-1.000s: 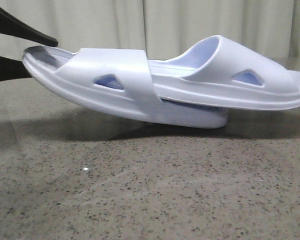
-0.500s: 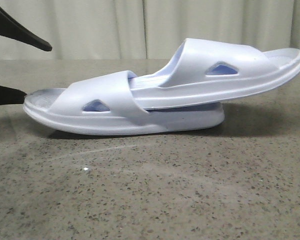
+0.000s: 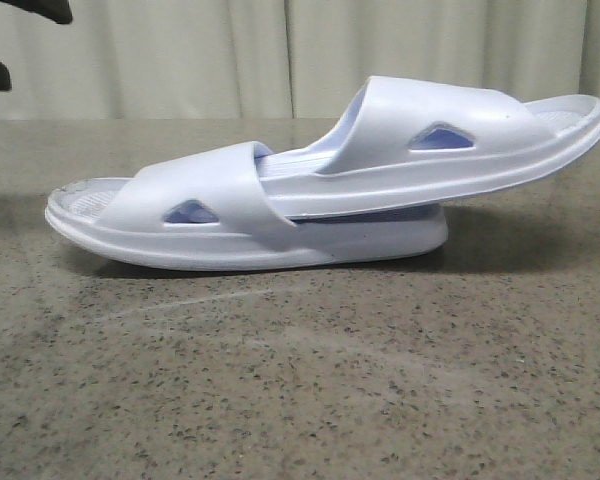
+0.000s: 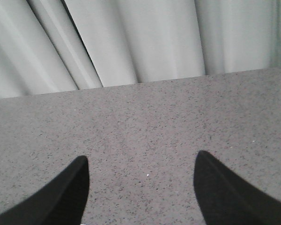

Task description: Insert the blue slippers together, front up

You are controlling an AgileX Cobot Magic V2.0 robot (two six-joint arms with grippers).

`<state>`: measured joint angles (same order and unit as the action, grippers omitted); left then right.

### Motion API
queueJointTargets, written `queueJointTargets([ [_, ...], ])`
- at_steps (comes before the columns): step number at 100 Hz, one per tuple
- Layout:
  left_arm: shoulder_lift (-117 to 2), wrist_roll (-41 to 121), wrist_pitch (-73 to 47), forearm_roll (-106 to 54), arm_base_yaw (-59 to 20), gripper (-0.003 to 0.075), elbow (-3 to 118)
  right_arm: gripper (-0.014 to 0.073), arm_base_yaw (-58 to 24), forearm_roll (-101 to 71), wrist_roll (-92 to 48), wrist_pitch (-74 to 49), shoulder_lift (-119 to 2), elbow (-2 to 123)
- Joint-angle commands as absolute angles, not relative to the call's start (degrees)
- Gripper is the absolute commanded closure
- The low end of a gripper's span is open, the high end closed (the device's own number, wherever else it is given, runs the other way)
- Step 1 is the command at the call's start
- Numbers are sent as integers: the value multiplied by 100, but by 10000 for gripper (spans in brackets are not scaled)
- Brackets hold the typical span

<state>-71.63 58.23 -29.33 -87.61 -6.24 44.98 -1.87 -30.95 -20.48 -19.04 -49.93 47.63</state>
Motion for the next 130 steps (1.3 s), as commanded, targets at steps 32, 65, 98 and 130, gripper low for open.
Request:
queueJointTargets([
  [32, -4824, 6579, -1616, -7959, -669, 239, 4596, 189, -149, -2253, -2103, -296, -3451, 3732],
  [65, -3012, 6617, -1197, -7343, -669, 245, 3490, 189, -149, -2179, -2103, -49, -1900, 2437],
  [98, -1927, 6617, -707, -7630, -669, 245, 1923, 189, -149, -1967, -2103, -172, -1147, 1892],
  [130, -1874, 6617, -656, -7698, -669, 246, 1535, 202, -149, -1957, -2103, -169, -1132, 1745],
])
